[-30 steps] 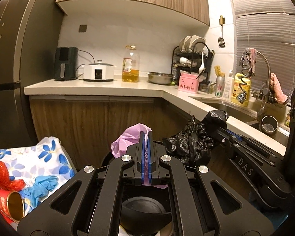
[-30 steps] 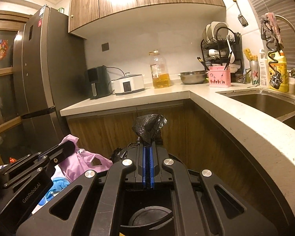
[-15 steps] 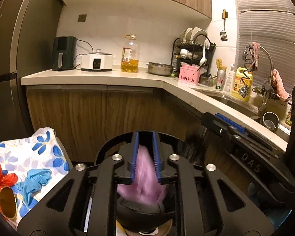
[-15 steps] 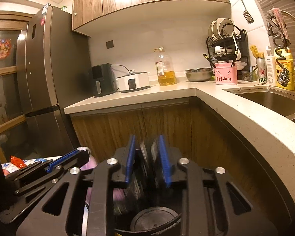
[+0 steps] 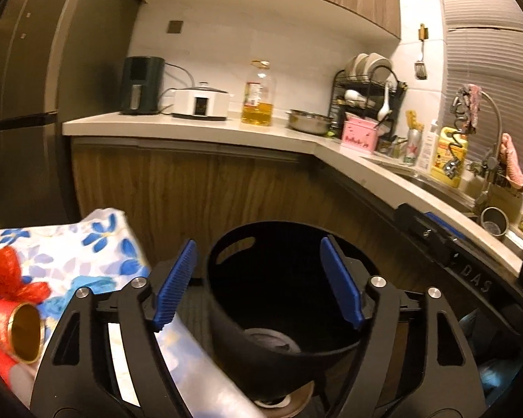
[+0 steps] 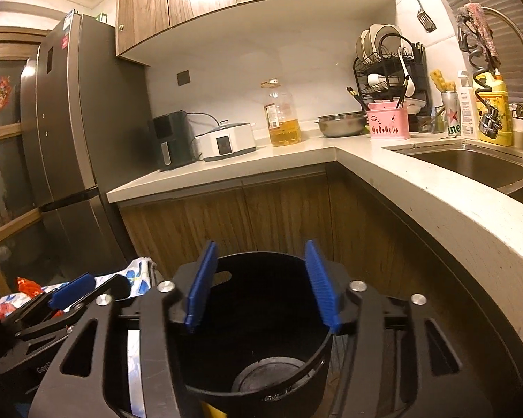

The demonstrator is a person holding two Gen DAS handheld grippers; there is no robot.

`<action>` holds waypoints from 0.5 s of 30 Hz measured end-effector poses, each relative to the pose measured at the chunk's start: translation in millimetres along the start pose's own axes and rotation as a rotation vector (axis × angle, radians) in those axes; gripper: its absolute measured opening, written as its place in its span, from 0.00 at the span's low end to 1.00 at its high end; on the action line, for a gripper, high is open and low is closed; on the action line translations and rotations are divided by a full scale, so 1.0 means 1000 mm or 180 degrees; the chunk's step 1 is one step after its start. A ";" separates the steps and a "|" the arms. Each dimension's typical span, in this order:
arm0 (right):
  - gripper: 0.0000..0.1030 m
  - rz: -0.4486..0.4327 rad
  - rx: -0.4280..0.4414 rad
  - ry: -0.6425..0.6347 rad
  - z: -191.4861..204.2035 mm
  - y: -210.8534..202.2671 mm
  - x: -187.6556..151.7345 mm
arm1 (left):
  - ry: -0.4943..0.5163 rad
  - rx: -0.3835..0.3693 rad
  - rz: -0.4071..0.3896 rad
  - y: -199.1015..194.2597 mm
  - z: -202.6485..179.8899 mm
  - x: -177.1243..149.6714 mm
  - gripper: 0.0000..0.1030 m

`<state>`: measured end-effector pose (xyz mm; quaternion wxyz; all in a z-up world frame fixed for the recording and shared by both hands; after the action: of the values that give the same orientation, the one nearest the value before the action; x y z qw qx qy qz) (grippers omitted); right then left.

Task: Collect trash
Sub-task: 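Move both open grippers back toward the table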

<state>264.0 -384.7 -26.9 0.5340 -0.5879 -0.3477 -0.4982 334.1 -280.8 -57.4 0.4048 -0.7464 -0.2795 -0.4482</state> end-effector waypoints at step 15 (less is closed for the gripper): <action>0.81 -0.0073 0.0109 -0.0124 0.042 -0.047 -0.012 | -0.0070 0.0767 -0.0236 -0.093 0.069 -0.022 0.78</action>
<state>225.3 -333.1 -22.6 0.5314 -0.5843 -0.3732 -0.4868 282.0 -175.0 -62.9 0.4716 -0.6863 -0.3632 -0.4178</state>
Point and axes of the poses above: each gripper's, at about its wrist camera, not at the fingertips, and y roughly the way its jaws point, z to its left, x to its top, the point moved 8 cm from there along y, roughly the way its jaws point, and after that the axes turned 8 degrees about -y, right-handed, at the moved point
